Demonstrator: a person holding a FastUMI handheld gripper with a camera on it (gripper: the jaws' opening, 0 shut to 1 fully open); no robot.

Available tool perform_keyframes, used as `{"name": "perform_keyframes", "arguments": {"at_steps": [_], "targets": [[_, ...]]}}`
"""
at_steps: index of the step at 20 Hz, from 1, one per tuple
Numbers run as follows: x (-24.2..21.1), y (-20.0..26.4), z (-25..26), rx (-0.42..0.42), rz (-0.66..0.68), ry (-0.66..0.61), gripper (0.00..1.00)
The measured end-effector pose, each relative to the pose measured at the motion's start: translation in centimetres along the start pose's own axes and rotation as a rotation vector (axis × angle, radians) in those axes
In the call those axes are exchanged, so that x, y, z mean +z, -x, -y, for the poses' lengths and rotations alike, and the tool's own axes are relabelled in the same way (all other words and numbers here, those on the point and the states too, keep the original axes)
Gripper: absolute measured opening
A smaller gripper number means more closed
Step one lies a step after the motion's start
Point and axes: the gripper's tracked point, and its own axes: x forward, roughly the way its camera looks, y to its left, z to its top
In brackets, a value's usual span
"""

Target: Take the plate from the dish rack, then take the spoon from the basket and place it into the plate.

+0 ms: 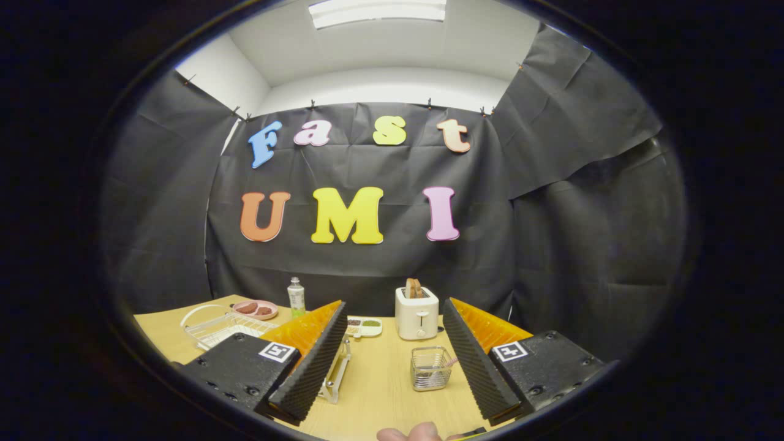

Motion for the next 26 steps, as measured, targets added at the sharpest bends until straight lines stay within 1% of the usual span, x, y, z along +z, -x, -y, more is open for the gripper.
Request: {"name": "perform_keyframes", "arguments": {"at_steps": [7, 9, 11, 14, 16, 18, 20, 23, 26], "targets": [[-0.9, -2.0, -1.1, 0.043, -0.079, -0.018, 1.0], [-0.9, -3.1, -1.9, 0.08, -0.132, -0.014, 1.0], [-0.6, -4.3, -2.4, 0.104, -0.202, -0.007, 1.0], [0.5, -6.3, -3.1, 0.126, -0.303, 0.037, 1.0], [0.9, -7.7, -4.2, 0.158, -0.391, 0.056, 1.0], [1.1, -9.0, -5.1, 0.18, -0.518, 0.048, 1.0], [1.9, -10.0, -6.4, 0.199, -0.609, 0.023, 1.0], [2.6, -11.9, -8.0, 0.212, -0.71, 0.006, 1.0], [1.7, -13.6, -9.2, 0.2, -0.816, 0.007, 1.0]]}}
